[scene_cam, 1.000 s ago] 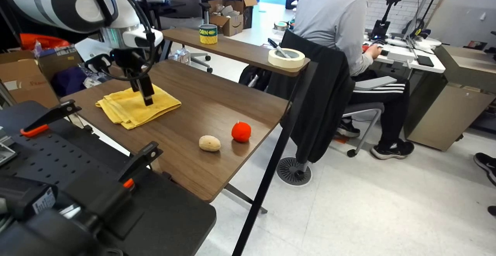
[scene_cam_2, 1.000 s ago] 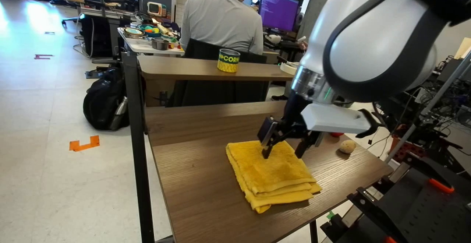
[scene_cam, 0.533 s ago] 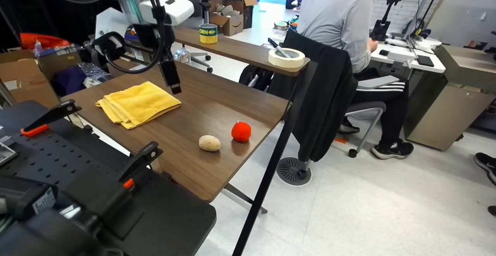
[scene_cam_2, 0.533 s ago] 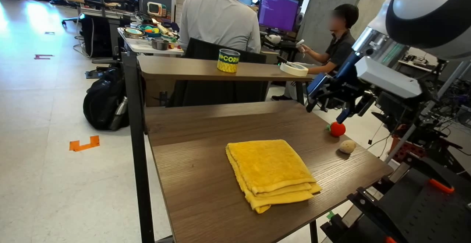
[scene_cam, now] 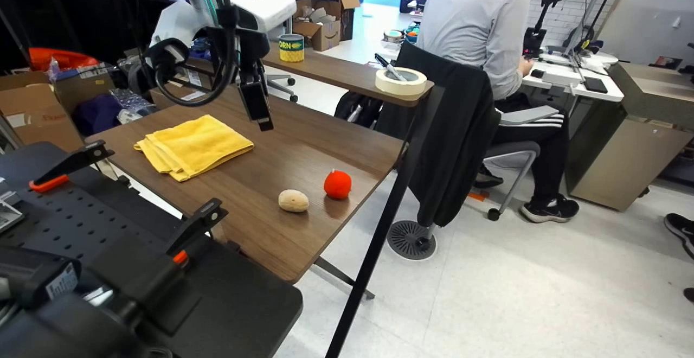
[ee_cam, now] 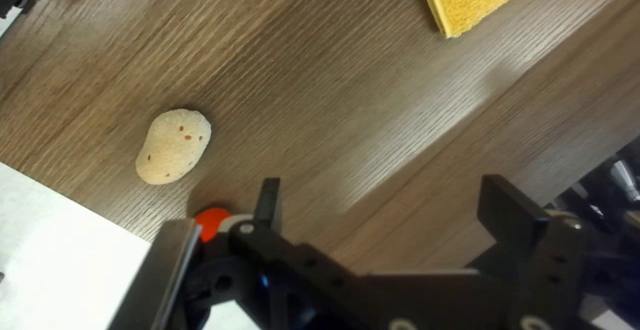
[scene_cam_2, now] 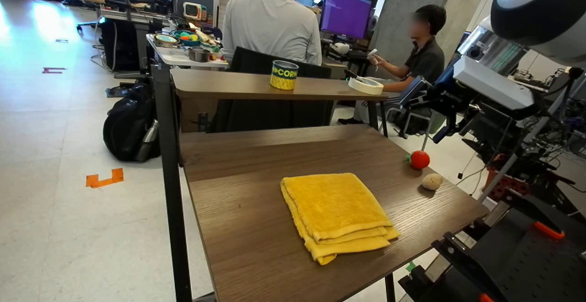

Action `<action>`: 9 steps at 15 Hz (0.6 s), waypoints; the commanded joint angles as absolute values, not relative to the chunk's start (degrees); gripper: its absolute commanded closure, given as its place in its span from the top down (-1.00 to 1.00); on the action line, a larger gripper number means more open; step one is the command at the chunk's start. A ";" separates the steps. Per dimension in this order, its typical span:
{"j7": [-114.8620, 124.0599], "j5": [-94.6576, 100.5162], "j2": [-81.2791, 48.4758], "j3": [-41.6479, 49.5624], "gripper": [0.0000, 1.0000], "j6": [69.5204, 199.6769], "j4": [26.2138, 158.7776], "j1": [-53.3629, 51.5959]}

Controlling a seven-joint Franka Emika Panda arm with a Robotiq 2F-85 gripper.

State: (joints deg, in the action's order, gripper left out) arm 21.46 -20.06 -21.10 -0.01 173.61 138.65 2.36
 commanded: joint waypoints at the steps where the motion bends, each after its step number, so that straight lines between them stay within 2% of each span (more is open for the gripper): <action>1: 22.73 -19.14 -23.22 2.41 1.00 175.67 137.17 0.04; 5: 24.34 -18.16 -29.10 8.49 1.00 178.09 129.80 -0.98; 9: 23.82 -20.32 -37.46 8.27 1.00 182.16 119.50 2.93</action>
State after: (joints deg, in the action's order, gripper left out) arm 23.26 -19.57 -30.39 8.55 179.07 127.44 0.95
